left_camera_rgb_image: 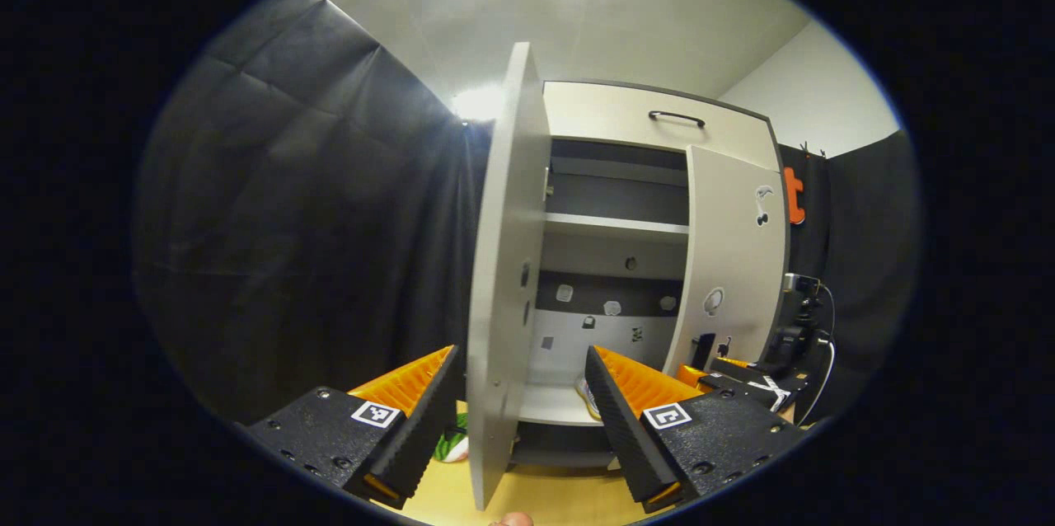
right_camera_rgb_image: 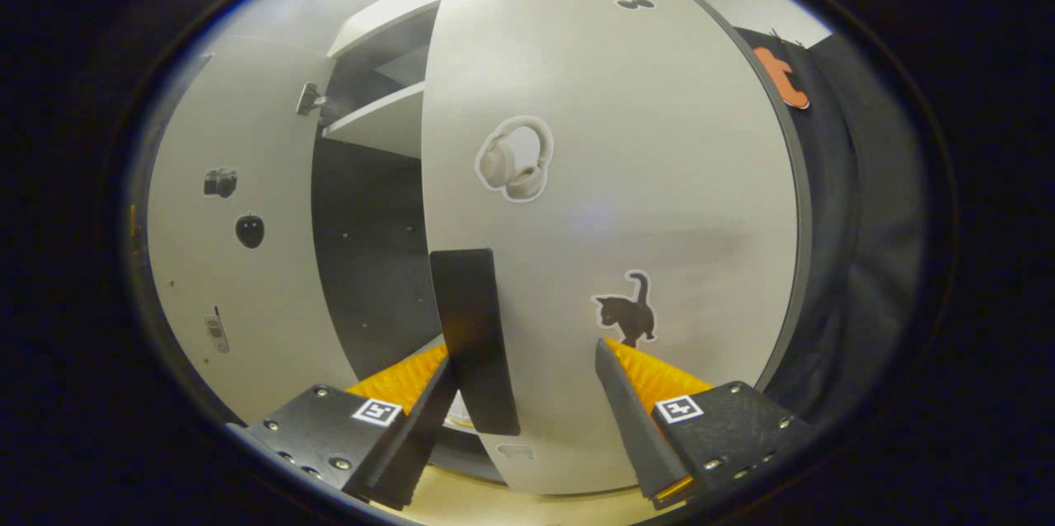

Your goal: Grab one shoe with the right hand and put it into the shoe cabinet, grab the other shoe with the left hand and put it into the shoe cabinet; then close the right door with the right hand and the left door with the left hand.

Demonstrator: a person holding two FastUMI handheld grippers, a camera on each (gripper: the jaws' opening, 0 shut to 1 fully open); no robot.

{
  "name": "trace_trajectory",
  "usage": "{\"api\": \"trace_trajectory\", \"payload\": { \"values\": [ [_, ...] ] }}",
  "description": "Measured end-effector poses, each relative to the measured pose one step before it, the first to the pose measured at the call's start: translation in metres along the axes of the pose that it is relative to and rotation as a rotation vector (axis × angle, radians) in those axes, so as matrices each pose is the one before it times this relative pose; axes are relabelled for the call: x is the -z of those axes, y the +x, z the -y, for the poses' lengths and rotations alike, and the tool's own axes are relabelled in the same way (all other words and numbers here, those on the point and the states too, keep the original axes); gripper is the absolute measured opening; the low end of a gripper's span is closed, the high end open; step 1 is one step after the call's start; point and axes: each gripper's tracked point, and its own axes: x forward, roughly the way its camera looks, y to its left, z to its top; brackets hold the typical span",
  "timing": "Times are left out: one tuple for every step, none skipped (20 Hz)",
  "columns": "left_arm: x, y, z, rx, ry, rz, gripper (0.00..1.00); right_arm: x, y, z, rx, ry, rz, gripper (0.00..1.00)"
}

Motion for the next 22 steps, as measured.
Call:
{"api": "trace_trajectory", "payload": {
  "values": [
    [-0.00018, -0.00225, -0.01042, -0.02389, 0.00475, 0.00151, 0.92, 0.00042, -0.00004, 0.00018, 0.00420, -0.00183, 0.00049, 0.96],
    [-0.00015, -0.00203, -0.01173, -0.02411, 0.00384, -0.00025, 0.92, 0.00022, 0.00079, -0.00023, 0.00346, -0.00150, 0.00068, 0.96],
    [-0.00011, 0.00062, -0.01119, -0.02361, 0.00217, -0.00161, 0.92, 0.00051, -0.00019, 0.00020, 0.00260, -0.00032, -0.00017, 0.96],
    [0.00198, -0.00029, -0.01196, -0.02399, 0.00280, -0.00105, 0.92, -0.00028, 0.00063, -0.00008, 0.00255, -0.00040, 0.00000, 0.95],
    [0.00119, 0.00167, -0.01090, -0.01944, 0.00218, -0.00023, 0.87, 0.00038, -0.00056, -0.00001, 0.00296, -0.00130, 0.00002, 0.96],
    [0.00318, 0.00133, -0.01139, -0.01612, 0.00133, -0.00500, 0.92, 0.00013, 0.00055, 0.00011, 0.00378, -0.00166, 0.00083, 0.95],
    [0.00388, 0.00420, -0.00638, -0.00657, 0.00140, -0.00820, 0.92, 0.00025, -0.00024, 0.00006, 0.00322, -0.00404, 0.00035, 0.95],
    [0.00500, 0.00369, -0.00618, -0.00231, 0.00116, -0.01091, 0.92, 0.00018, 0.00049, -0.00004, 0.00404, -0.00591, 0.00154, 0.95],
    [0.00427, 0.00405, -0.00301, 0.00366, 0.00005, -0.01114, 0.92, 0.00019, -0.00054, -0.00015, 0.00395, -0.00653, 0.00149, 0.96],
    [0.00409, 0.00153, -0.00196, 0.01135, -0.00209, -0.00775, 0.87, 0.00028, 0.00034, -0.00025, 0.00425, -0.00705, 0.00136, 0.96],
    [0.00411, 0.00300, 0.00032, 0.01467, -0.00218, -0.00885, 0.92, 0.00030, -0.00020, 0.00023, 0.00600, -0.00659, 0.00268, 0.96],
    [0.00469, 0.00321, -0.00086, 0.01651, -0.00028, -0.00780, 0.87, 0.00024, 0.00067, -0.00006, 0.00894, -0.00614, 0.00098, 0.96],
    [0.00397, 0.00369, -0.00056, 0.01459, 0.00227, -0.00762, 0.92, 0.00018, -0.00036, 0.00014, 0.00956, -0.00826, 0.00159, 0.96],
    [0.00386, 0.00420, 0.00021, 0.01247, 0.00531, -0.00754, 0.92, 0.00029, 0.00041, 0.00005, 0.01080, -0.01086, 0.00030, 0.96],
    [0.00426, 0.00393, 0.00095, 0.01147, 0.00882, -0.01215, 0.92, 0.00056, -0.00033, 0.00063, 0.01523, -0.00948, 0.00061, 0.96],
    [0.00520, 0.00463, 0.00264, 0.01664, 0.00980, -0.01503, 0.92, 0.00048, -0.00097, 0.00051, 0.01117, 0.00036, -0.00017, 0.96],
    [0.00375, 0.00493, 0.00185, 0.01768, 0.00887, -0.00927, 0.87, -0.00104, -0.00225, -0.00072, 0.00484, 0.01037, 0.00721, 0.96],
    [0.00339, 0.00262, 0.00065, 0.02096, 0.00789, -0.00897, 0.92, -0.00208, -0.00267, -0.00204, -0.00450, 0.01458, 0.01117, 0.96],
    [0.00301, 0.00419, 0.00259, 0.02095, 0.00709, -0.01124, 0.92, -0.00106, -0.00419, -0.00073, 0.00058, 0.01044, 0.00900, 0.96],
    [0.00110, 0.00500, 0.00249, 0.01945, 0.00436, -0.00718, 0.87, 0.00003, -0.00318, 0.00209, 0.01542, 0.00018, 0.00489, 0.95],
    [0.00162, 0.00352, 0.00390, 0.02441, 0.00383, -0.00651, 0.92, 0.00042, -0.00367, 0.00306, 0.01468, -0.00328, 0.00309, 0.96],
    [0.00224, 0.00016, 0.00286, 0.02287, 0.00182, -0.00521, 0.92, 0.00161, -0.00305, 0.00053, 0.00213, 0.00122, -0.00079, 0.96]
  ]
}}
